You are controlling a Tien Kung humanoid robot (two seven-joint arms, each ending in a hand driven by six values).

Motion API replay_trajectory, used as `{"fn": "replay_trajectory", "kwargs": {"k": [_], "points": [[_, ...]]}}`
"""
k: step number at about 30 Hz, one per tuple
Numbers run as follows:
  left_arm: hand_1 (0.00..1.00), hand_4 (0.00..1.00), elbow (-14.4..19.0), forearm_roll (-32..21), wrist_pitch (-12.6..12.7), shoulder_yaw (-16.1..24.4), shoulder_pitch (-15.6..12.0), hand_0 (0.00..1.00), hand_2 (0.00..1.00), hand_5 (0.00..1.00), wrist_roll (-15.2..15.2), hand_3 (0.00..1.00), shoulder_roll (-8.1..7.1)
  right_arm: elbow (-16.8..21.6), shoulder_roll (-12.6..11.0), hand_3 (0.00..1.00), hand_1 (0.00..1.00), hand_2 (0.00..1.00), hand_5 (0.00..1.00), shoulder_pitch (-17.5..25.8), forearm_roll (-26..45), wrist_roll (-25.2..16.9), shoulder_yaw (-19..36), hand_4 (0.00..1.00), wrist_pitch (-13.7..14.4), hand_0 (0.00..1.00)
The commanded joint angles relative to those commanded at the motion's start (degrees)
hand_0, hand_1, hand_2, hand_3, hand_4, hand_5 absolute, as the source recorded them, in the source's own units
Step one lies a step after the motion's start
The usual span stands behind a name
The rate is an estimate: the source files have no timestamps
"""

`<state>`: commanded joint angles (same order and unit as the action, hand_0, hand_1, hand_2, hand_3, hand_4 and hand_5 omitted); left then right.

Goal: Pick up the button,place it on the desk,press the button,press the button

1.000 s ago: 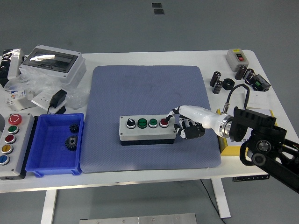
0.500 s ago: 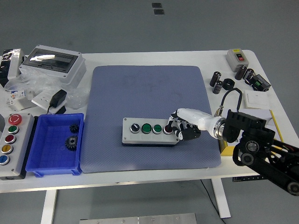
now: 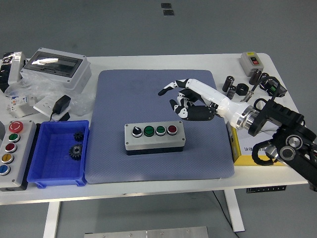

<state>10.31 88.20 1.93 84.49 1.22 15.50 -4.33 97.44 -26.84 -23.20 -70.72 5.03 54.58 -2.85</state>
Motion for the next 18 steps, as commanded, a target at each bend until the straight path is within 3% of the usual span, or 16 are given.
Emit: {"fn": "replay_trajectory", "kwargs": {"k": [7,8,13,14,18], "points": [[0.618,0.644,0.0,0.2,0.0,0.2,-0.3,0.62,0.544,0.188,-0.1,0.595,0.31,-8.3,7.1,0.696,0.093,0.208,0.002,5.8,-1.2,-9.6,3.5,0.359,11.4,0.002],[0.618,0.643,0.0,0.3,0.0,0.2,-0.4,0.62,0.544,0.189,-0.1,0.595,0.33,-9.1,8.2,0.692,0.148,0.262,0.002,6.6,-1.7,-11.1,3.9,0.447,13.1,0.061],[0.618,0.643,0.0,0.4,0.0,0.3,-0.6,0.62,0.544,0.189,-0.3,0.595,0.44,-12.5,12.3,0.692,0.148,0.262,0.002,10.4,-0.6,-17.9,5.0,0.447,20.5,0.061],[0.618,0.642,0.0,0.4,0.0,0.4,-0.6,0.62,0.543,0.188,-0.3,0.595,0.47,-13.2,13.0,0.723,0.542,0.627,0.124,11.0,0.4,-19.1,5.1,0.61,21.7,0.354],[0.618,0.642,0.0,0.3,0.0,0.3,-0.7,0.62,0.543,0.188,-0.4,0.595,0.52,-15.1,14.1,0.723,0.542,0.627,0.124,12.7,2.3,-22.7,5.1,0.61,24.4,0.354]]}}
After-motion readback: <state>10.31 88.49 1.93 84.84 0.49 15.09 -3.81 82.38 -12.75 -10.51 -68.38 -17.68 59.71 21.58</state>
